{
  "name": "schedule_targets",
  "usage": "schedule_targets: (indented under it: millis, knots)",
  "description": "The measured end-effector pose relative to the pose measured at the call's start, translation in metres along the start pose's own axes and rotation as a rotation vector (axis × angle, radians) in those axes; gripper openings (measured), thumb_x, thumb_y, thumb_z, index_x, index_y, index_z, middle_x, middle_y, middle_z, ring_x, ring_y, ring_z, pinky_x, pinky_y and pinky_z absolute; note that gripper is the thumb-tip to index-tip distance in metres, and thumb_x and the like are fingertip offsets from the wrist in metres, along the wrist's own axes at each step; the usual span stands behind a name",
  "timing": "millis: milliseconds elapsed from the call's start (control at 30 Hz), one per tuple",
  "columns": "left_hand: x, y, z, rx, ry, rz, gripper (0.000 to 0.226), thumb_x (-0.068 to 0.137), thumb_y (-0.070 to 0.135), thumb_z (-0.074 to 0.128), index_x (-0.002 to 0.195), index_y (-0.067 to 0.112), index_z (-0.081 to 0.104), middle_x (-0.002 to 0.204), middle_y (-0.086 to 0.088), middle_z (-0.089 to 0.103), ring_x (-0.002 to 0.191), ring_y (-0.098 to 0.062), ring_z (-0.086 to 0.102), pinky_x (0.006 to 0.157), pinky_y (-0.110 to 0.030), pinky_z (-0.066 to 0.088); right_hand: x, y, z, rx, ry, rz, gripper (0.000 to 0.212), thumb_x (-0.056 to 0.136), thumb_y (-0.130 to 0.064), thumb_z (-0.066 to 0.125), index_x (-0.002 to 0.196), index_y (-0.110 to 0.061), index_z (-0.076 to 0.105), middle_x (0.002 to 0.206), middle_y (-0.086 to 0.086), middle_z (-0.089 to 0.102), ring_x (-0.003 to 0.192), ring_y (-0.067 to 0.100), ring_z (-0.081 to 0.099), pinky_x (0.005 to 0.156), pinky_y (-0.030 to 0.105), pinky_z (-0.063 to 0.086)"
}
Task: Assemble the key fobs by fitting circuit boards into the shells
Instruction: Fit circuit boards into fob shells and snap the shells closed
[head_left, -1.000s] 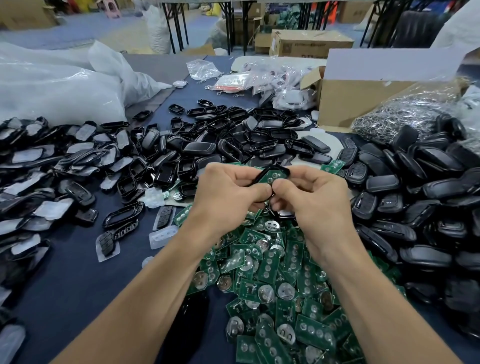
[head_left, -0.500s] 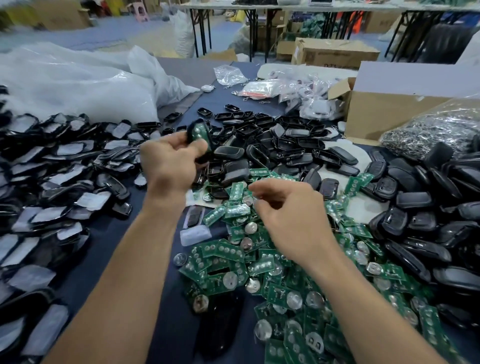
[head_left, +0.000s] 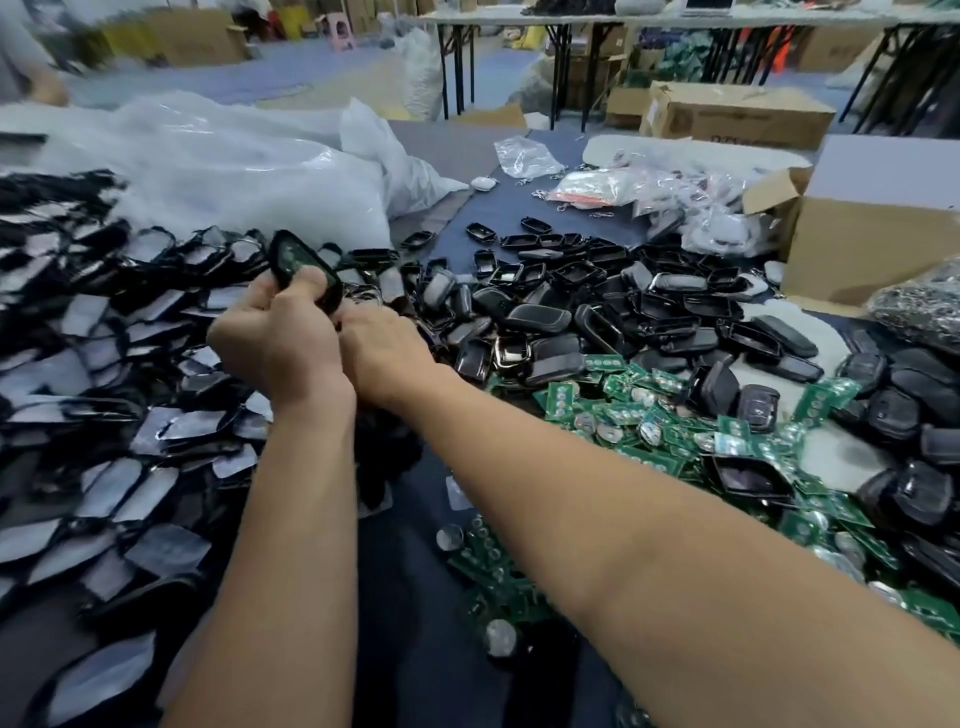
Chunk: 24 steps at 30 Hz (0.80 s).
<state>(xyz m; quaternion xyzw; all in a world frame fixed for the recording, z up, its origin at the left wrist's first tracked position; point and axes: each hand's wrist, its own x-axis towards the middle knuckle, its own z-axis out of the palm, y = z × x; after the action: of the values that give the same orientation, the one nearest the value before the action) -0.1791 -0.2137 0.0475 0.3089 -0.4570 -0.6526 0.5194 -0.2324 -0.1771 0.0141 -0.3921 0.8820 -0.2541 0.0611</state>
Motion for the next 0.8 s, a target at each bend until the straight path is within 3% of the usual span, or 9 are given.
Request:
schedule_targets:
  millis: [200, 333, 400, 467, 567, 633, 700, 733, 800]
  knots:
    - [0.004, 0.0, -0.003, -0.018, 0.021, -0.041, 0.029, 0.073, -0.003, 0.076, 0.054, 0.019, 0.074, 0.056, 0.005, 0.069, 0.057, -0.02, 0.064, 0.06, -0.039, 0.058, -0.003, -0.01, 0.006, -0.174, 0.127, 0.008, 0.022, 0.102, -0.021, 0.047, 0.116, -0.015, 0.062, 0.116, 0.011, 0.072, 0.114, 0.034, 0.063, 0.088, 0.04, 0.034]
    - [-0.006, 0.004, 0.002, -0.04, -0.024, -0.104, 0.056, 0.078, -0.003, 0.075, 0.045, 0.042, 0.071, 0.048, 0.013, 0.064, 0.057, -0.019, 0.059, 0.051, -0.027, 0.052, -0.023, -0.009, 0.003, -0.223, 0.188, -0.018, 0.013, 0.096, -0.019, 0.05, 0.085, -0.026, 0.05, 0.098, 0.005, 0.074, 0.098, 0.025, 0.069, 0.091, 0.037, 0.029]
    - [-0.009, 0.007, 0.001, -0.034, -0.03, -0.113, 0.048, 0.078, -0.002, 0.075, 0.046, 0.034, 0.073, 0.051, 0.011, 0.066, 0.056, -0.018, 0.061, 0.052, -0.027, 0.052, -0.033, -0.008, 0.0, -0.248, 0.182, -0.044, 0.015, 0.093, -0.019, 0.052, 0.081, -0.025, 0.049, 0.094, 0.004, 0.073, 0.097, 0.026, 0.068, 0.086, 0.037, 0.029]
    - [-0.009, 0.011, -0.001, -0.036, -0.032, -0.105, 0.036, 0.077, -0.003, 0.075, 0.052, 0.022, 0.074, 0.056, 0.007, 0.07, 0.057, -0.017, 0.066, 0.055, -0.027, 0.054, -0.044, -0.007, -0.007, -0.24, 0.205, -0.044, 0.009, 0.092, -0.019, 0.056, 0.085, -0.021, 0.062, 0.093, 0.005, 0.073, 0.095, 0.029, 0.068, 0.077, 0.035, 0.031]
    - [-0.009, 0.011, -0.001, -0.063, -0.052, -0.131, 0.036, 0.078, -0.006, 0.076, 0.054, 0.02, 0.071, 0.057, 0.003, 0.072, 0.057, -0.018, 0.069, 0.055, -0.028, 0.055, -0.069, 0.003, -0.025, 0.019, 0.282, 0.009, 0.031, 0.092, -0.01, 0.059, 0.11, -0.028, 0.078, 0.101, 0.007, 0.077, 0.096, 0.031, 0.07, 0.077, 0.032, 0.049]
    - [-0.012, 0.007, 0.004, -0.09, -0.084, -0.196, 0.035, 0.08, -0.008, 0.076, 0.056, 0.018, 0.07, 0.058, 0.001, 0.071, 0.06, -0.022, 0.069, 0.054, -0.027, 0.056, -0.092, 0.014, -0.042, 0.328, 0.343, 0.068, 0.031, 0.095, -0.004, 0.06, 0.109, -0.023, 0.081, 0.102, 0.003, 0.08, 0.093, 0.018, 0.075, 0.084, 0.034, 0.059]
    - [-0.023, -0.001, 0.011, -0.021, -0.196, -0.259, 0.026, 0.082, -0.007, 0.076, 0.066, 0.014, 0.072, 0.065, -0.004, 0.073, 0.065, -0.024, 0.07, 0.058, -0.03, 0.059, -0.121, 0.031, -0.059, 0.515, 0.413, 0.148, 0.028, 0.095, -0.003, 0.063, 0.103, -0.023, 0.083, 0.095, -0.007, 0.081, 0.075, -0.005, 0.069, 0.071, 0.018, 0.057]
    - [-0.031, -0.006, 0.015, 0.038, -0.275, -0.287, 0.02, 0.082, -0.006, 0.076, 0.072, 0.011, 0.073, 0.068, -0.005, 0.075, 0.064, -0.022, 0.071, 0.06, -0.031, 0.06, -0.137, 0.041, -0.068, 0.584, 0.443, 0.193, 0.029, 0.095, -0.003, 0.065, 0.099, -0.025, 0.083, 0.09, -0.008, 0.08, 0.066, -0.007, 0.065, 0.061, 0.015, 0.054]
    - [-0.049, -0.016, 0.021, 0.155, -0.448, -0.328, 0.013, 0.083, -0.004, 0.078, 0.079, 0.008, 0.073, 0.068, -0.002, 0.076, 0.062, -0.019, 0.073, 0.057, -0.028, 0.059, -0.17, 0.061, -0.084, 0.737, 0.503, 0.289, 0.032, 0.094, 0.0, 0.065, 0.092, -0.027, 0.082, 0.085, -0.001, 0.079, 0.065, 0.003, 0.064, 0.058, 0.031, 0.06]
